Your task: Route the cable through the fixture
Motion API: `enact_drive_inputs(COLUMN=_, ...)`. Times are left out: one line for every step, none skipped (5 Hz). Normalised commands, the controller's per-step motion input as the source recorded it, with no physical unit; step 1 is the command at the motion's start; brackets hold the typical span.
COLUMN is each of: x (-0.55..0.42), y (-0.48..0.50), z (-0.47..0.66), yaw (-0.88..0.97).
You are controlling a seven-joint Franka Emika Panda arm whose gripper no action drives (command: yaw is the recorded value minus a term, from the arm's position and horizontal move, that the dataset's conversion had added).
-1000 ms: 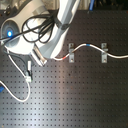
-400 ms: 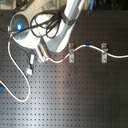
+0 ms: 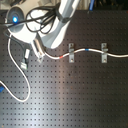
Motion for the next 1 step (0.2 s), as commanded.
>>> enact_drive_inputs(x=0.168, y=0.088, z=0.28, yaw=0.06)
